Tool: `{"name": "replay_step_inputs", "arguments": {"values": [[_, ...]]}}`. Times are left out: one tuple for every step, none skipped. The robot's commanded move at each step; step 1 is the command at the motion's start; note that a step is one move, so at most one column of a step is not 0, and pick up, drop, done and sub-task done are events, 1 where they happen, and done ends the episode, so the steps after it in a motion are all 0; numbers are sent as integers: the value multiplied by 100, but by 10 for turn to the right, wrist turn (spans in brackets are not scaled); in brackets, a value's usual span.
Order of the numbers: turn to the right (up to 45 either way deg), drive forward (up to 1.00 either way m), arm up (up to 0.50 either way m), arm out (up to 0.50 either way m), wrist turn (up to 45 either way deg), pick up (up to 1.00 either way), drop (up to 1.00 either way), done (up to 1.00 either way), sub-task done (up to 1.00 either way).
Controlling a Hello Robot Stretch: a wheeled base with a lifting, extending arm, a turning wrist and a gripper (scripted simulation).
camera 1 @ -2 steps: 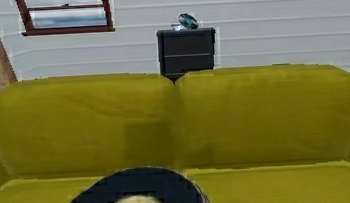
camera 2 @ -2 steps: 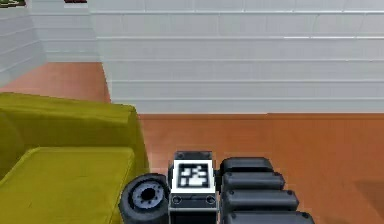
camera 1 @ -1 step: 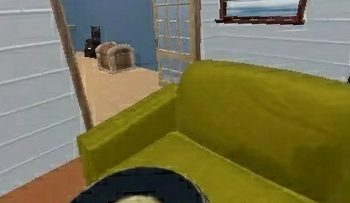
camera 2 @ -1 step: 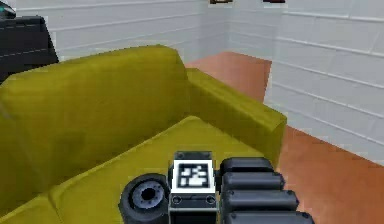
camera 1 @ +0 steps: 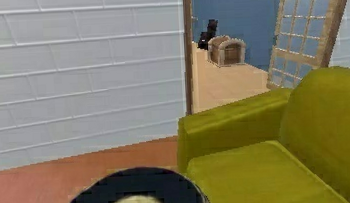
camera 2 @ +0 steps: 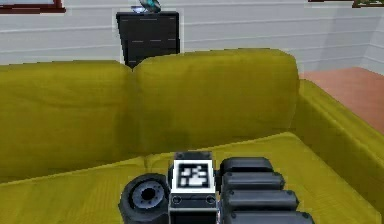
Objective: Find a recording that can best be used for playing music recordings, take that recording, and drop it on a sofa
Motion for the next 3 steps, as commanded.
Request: {"name": "replay_step_inputs", "arguments": {"values": [[0, 0, 0, 20, 0, 0, 0, 0, 0], [0, 0, 0, 0, 450, 0, 0, 0, 0], [0, 0, 0, 0, 450, 0, 0, 0, 0]]}}
